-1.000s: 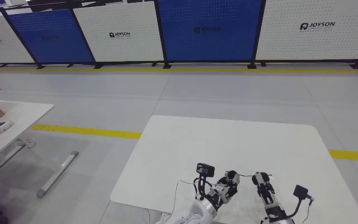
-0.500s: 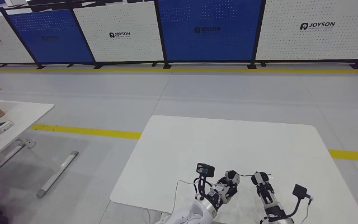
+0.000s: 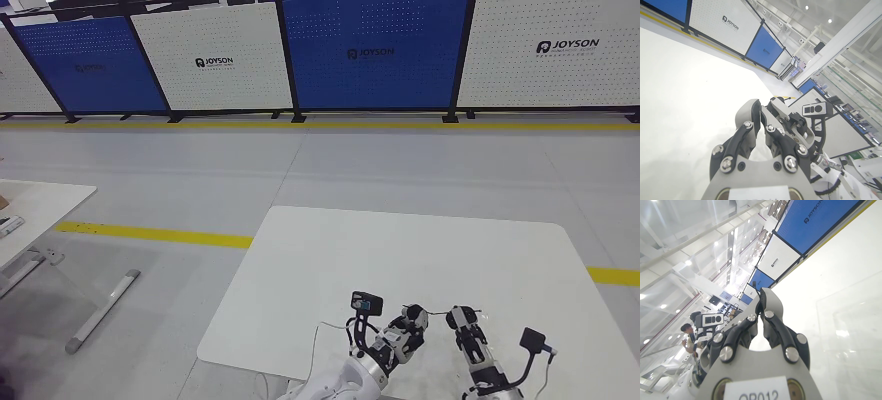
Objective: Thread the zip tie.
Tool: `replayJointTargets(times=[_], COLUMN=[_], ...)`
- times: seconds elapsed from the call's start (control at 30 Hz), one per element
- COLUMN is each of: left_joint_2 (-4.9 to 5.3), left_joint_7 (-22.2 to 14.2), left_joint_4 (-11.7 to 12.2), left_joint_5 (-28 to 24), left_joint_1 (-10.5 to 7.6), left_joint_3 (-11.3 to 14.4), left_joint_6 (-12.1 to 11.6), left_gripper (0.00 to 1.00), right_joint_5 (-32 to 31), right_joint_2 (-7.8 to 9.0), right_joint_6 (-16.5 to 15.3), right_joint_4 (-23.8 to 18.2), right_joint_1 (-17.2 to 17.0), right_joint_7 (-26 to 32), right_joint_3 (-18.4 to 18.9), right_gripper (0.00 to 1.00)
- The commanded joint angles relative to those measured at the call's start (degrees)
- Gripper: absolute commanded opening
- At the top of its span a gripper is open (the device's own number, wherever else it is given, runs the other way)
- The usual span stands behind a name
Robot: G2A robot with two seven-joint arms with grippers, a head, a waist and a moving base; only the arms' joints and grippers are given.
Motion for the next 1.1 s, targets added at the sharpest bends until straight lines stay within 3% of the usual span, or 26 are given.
replayJointTargets(times=[0.0,0.1,0.3,0.5,0.9,1.07], left_joint_2=[-0.11,-0.2,-0.15,-0.16,-0.12,-0.12], left_joint_7=[-0.64,-2.65,-3.57,-2.44,-3.88,-3.88], left_joint_4=[0.05,0.2,-0.29,-0.91,-0.84,-0.84], left_joint_5=[-2.44,-6.84,-8.46,-7.11,-5.82,-5.82], left_joint_1=[-0.03,-0.19,-0.05,0.37,0.19,0.19], left_joint_3=[-0.4,-1.37,-2.39,-2.68,-2.29,-2.29], left_joint_6=[-0.34,-1.49,-1.45,-0.25,-0.27,-0.27], left_gripper=[0.0,0.0,0.0,0.0,0.0,0.0], right_joint_5=[0.29,0.3,-0.7,-1.12,-0.27,-1.23], right_joint_2=[0.09,0.3,0.77,1.04,1.32,1.1], right_joint_6=[0.0,0.0,0.0,0.0,0.0,1.39], right_joint_4=[-0.36,-1.15,-1.46,-1.82,-1.84,-1.15], right_joint_1=[-0.11,-0.58,-1.07,-1.48,-1.5,-0.64], right_joint_7=[0.35,0.51,0.78,-0.81,-1.03,-0.31], right_joint_3=[0.24,0.62,1.28,1.57,1.89,1.44], right_gripper=[0.0,0.0,0.0,0.0,0.0,0.0])
